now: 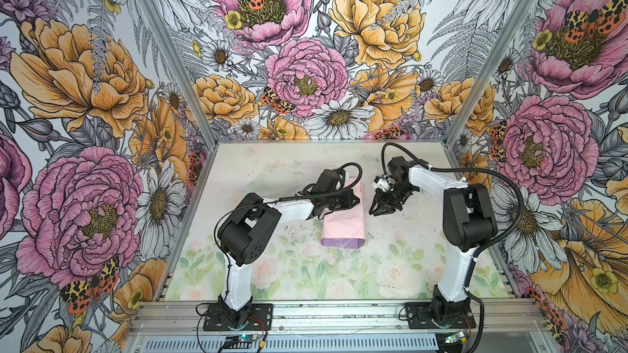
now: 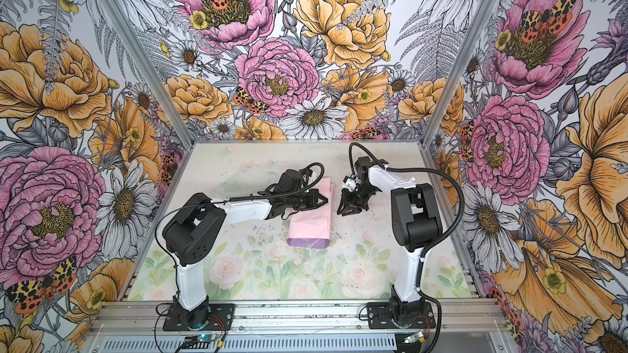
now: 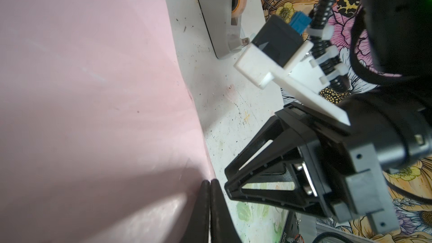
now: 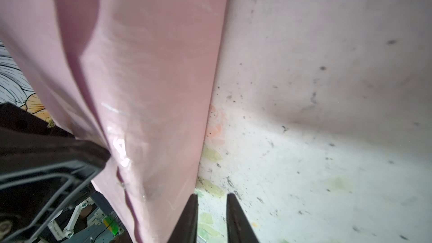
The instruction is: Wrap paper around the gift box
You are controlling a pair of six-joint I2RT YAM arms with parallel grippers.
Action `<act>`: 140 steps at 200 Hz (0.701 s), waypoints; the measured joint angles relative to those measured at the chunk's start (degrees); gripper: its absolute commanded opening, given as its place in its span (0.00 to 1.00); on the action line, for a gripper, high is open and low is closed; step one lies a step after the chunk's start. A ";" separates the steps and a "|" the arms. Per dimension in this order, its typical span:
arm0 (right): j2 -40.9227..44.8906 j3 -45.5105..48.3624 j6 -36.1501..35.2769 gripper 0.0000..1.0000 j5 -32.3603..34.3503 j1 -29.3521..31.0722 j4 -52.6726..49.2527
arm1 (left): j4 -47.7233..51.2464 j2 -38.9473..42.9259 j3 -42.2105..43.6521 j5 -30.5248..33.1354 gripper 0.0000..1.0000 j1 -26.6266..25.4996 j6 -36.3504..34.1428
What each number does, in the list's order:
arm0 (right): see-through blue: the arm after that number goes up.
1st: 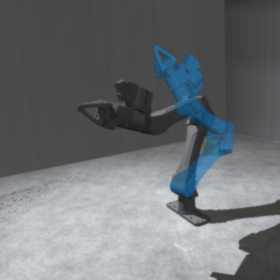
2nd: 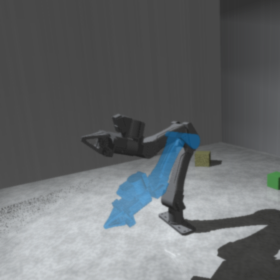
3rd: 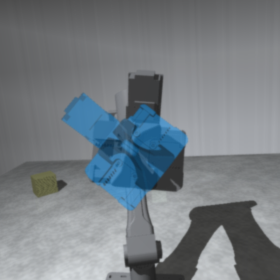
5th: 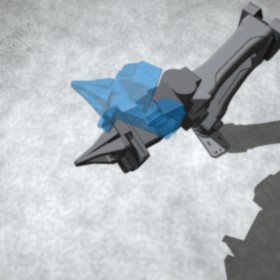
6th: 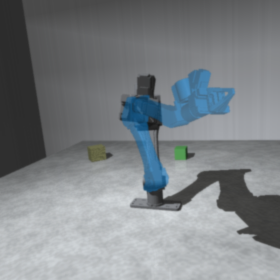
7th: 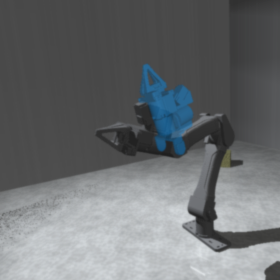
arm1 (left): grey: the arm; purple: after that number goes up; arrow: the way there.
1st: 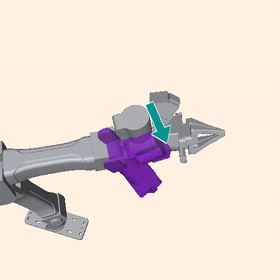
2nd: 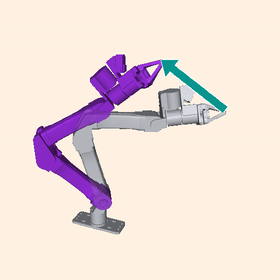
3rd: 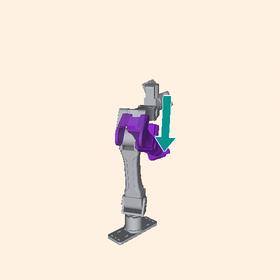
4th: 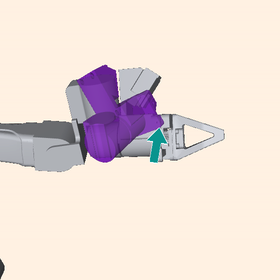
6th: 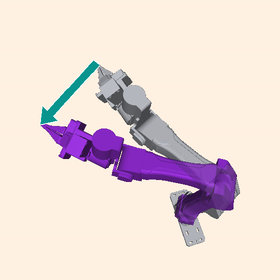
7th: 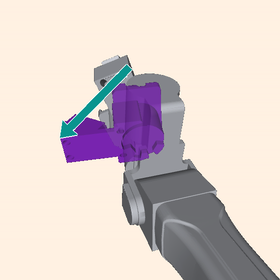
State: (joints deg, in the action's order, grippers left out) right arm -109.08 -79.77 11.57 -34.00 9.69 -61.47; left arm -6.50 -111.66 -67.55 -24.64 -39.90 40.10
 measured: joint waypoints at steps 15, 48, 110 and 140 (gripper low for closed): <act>3.58 0.11 0.79 0.20 1.07 -0.57 0.26 | 0.04 0.00 -0.04 0.00 0.07 0.00 0.00; 10.99 0.15 3.58 0.13 1.20 -0.17 2.95 | 0.07 0.00 -0.07 0.07 0.07 0.00 0.00; 9.22 2.27 8.48 0.04 0.57 5.42 9.33 | 0.09 0.00 -0.07 0.15 0.07 -0.11 -0.02; 7.30 2.58 9.68 0.01 0.17 6.54 11.56 | 0.13 0.00 -0.07 0.15 0.07 -0.11 -0.02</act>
State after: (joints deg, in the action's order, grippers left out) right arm -101.78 -77.19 21.26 -33.82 16.23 -49.91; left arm -6.37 -111.66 -67.61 -24.49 -40.01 40.07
